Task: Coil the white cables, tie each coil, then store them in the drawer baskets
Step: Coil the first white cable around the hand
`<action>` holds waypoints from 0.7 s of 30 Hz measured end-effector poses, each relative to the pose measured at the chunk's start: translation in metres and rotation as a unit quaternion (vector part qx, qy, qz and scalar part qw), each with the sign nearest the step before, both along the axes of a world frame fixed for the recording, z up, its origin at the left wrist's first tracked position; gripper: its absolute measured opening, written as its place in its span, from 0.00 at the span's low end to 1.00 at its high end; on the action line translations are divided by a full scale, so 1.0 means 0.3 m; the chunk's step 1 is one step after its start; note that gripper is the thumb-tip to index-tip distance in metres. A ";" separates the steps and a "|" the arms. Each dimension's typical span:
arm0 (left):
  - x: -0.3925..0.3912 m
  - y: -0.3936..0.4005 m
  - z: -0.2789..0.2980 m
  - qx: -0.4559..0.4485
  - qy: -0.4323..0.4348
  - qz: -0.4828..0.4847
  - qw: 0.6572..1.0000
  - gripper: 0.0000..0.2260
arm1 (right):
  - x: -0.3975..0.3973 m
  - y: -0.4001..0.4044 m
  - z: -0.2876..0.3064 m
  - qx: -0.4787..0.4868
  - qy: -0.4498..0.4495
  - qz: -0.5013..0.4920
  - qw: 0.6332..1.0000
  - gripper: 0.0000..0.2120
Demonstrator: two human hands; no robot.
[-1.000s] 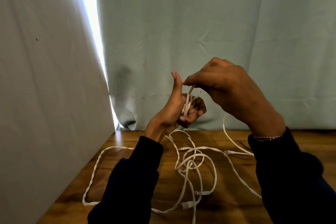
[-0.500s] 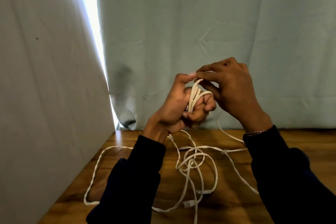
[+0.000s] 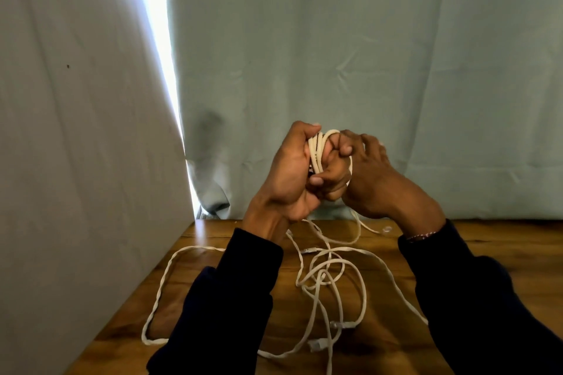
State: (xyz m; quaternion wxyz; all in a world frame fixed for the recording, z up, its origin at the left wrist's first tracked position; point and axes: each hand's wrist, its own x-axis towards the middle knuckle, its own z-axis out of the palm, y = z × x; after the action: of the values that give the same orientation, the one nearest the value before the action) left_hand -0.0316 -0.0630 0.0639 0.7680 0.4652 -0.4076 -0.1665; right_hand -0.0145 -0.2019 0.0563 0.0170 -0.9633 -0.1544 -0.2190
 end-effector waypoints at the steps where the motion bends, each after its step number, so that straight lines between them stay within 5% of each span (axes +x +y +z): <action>1: -0.001 0.003 0.003 -0.015 -0.002 0.004 1.000 0.22 | 0.006 0.004 -0.008 -0.008 0.011 0.011 1.000 0.30; 14: 0.044 0.046 0.005 -0.194 -0.021 0.192 0.962 0.22 | -0.062 0.040 0.028 -0.088 -0.095 0.160 0.979 0.14; 21: 0.086 0.103 -0.012 -0.201 -0.014 0.278 0.939 0.20 | -0.115 0.040 0.042 -0.011 -0.047 0.201 0.978 0.18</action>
State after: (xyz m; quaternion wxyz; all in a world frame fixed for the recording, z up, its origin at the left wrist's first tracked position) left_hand -0.0057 -0.0320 0.0604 0.8554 0.3978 -0.2980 0.1458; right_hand -0.0489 -0.1898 0.0688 0.0434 -0.9012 -0.3482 -0.2545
